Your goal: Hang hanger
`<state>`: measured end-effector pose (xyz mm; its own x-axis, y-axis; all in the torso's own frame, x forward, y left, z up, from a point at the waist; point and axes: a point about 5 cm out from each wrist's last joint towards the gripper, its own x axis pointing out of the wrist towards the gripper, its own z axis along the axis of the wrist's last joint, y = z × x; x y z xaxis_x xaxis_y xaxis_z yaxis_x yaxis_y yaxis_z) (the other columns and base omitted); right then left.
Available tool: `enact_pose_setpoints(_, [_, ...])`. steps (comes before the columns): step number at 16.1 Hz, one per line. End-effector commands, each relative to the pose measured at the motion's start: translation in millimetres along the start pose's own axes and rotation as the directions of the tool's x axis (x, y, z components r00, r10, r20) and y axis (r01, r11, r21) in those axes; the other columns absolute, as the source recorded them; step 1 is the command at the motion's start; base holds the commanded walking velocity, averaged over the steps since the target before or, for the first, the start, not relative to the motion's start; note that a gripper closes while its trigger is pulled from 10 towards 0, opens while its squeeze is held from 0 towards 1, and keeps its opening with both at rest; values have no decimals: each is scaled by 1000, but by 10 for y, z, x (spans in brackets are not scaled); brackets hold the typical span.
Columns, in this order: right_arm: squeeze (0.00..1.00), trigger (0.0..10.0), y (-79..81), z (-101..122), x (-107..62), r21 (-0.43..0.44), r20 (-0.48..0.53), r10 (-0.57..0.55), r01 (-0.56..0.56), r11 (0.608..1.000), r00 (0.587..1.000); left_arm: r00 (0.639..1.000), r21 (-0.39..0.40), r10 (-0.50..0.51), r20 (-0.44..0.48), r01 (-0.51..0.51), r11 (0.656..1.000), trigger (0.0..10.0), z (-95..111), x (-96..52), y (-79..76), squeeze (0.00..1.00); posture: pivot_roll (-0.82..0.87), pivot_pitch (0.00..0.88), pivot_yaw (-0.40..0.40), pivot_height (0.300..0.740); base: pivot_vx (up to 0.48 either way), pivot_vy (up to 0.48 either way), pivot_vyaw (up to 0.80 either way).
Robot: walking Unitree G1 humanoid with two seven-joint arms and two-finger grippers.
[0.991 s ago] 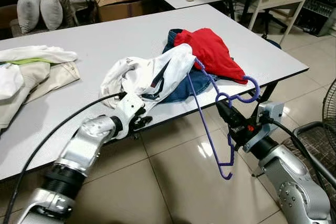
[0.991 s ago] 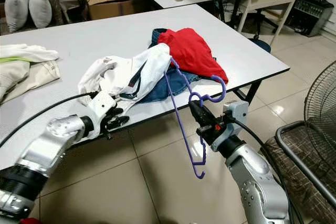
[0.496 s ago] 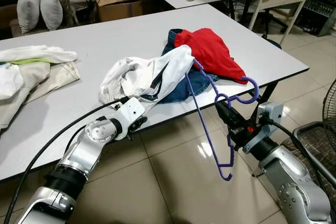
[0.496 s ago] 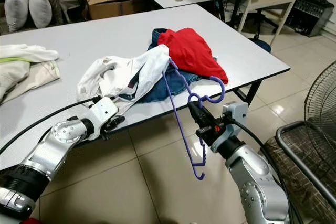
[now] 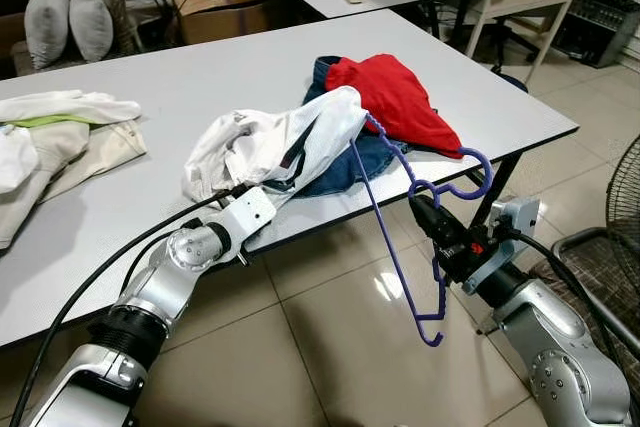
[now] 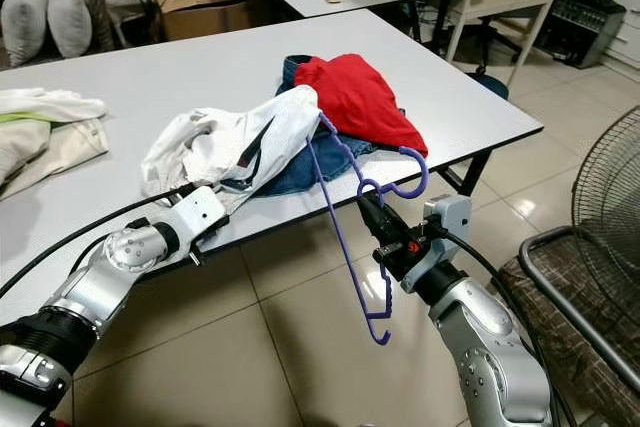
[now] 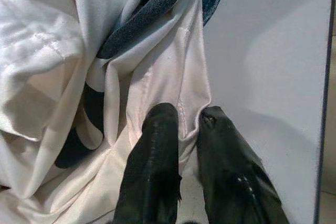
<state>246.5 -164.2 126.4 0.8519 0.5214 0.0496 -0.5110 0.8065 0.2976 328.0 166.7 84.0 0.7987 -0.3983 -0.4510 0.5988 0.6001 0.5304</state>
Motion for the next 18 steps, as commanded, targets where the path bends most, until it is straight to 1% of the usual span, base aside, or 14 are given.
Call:
enact_pose_setpoints(1, [0, 10000, 43, 64, -2, -14, 21, 20, -20, 1000, 1000, 999, 3, -3, -37, 3, 1000, 0, -76, -9, 22, 0, -227, 0, 35, 740, 0, 0, 0])
enact_pose_setpoints(3, [0, 10000, 35, 60, -3, -13, 20, 13, -13, 1000, 1000, 1000, 20, 16, -23, -15, 1000, 0, -85, -22, 44, 0, -226, 0, 36, 740, 0, 0, 0])
enact_pose_setpoints(4, [0, 10000, 16, 36, -3, -8, 6, -7, 7, 1000, 1000, 996, 57, 70, 46, -73, 996, 0, -27, -57, 118, 0, -223, 0, 35, 740, 0, 0, 0])
enact_pose_setpoints(5, [0, 10000, 8, 21, -3, -6, -3, -15, 15, 1000, 1000, 993, 70, 79, 87, -85, 994, 0, 12, -78, 141, 0, -223, 0, 35, 740, 0, 0, 0])
enact_pose_setpoints(7, [0, 10000, -58, -87, -12, -7, -74, -74, 74, 997, 995, 947, 154, 88, 308, -141, 978, 0, 245, -256, 238, 0, -202, 0, 36, 740, 0, 0, 0])
enact_pose_setpoints(8, [0, 10000, -71, -114, -17, 0, -95, -83, 83, 997, 992, 925, 184, 82, 371, -159, 970, 0, 318, -328, 262, 0, -202, 0, 36, 740, 0, 0, 0])
enact_pose_setpoints(9, [0, 10000, -76, -170, -32, 11, -136, -78, 81, 997, 988, 872, 260, 43, 487, -192, 946, 0, 462, -510, 293, 0, -186, 0, 39, 740, 0, 0, 0])
enact_pose_setpoints(10, [0, 10000, -61, -214, -46, 11, -166, -60, 63, 998, 984, 842, 328, -3, 540, -207, 922, 0, 531, -643, 281, 0, -167, 0, 41, 740, 0, 0, 0])
enact_pose_setpoints(11, [0, 10000, -19, -231, -49, 31, -171, -26, 32, 999, 985, 816, 367, -37, 577, -219, 904, 0, 575, -750, 250, 0, -161, 0, 45, 740, 0, 0, 0])
enact_pose_setpoints(13, [0, 10000, 15, -234, -36, 80, -153, -9, 21, 997, 988, 789, 401, -58, 612, -246, 882, 0, 602, -883, 207, 0, -152, 0, 50, 740, 0, 0, 0])
enact_pose_setpoints(15, [0, 10000, 2, -290, -46, 129, -175, -20, 43, 991, 984, 788, 388, -6, 616, -297, 872, 0, 600, -926, 251, 0, -143, 0, 51, 740, 0, 0, 0])
enact_pose_setpoints(16, [0, 10000, 3, -377, -80, 154, -229, -22, 59, 986, 973, 818, 355, 31, 574, -283, 891, 0, 542, -870, 270, 0, -146, 0, 56, 740, 0, 0, 0])
enact_pose_setpoints(17, [0, 10000, -8, -418, -100, 145, -257, -38, 78, 986, 966, 839, 351, 39, 542, -268, 897, 0, 497, -837, 265, 0, -148, 0, 57, 740, 0, 0, 0])
enact_pose_setpoints(18, [0, 10000, -8, -358, -101, 153, -194, -43, 73, 985, 980, 863, 352, 41, 504, -248, 903, 0, 436, -797, 251, 0, -149, 0, 57, 740, 0, 0, 0])
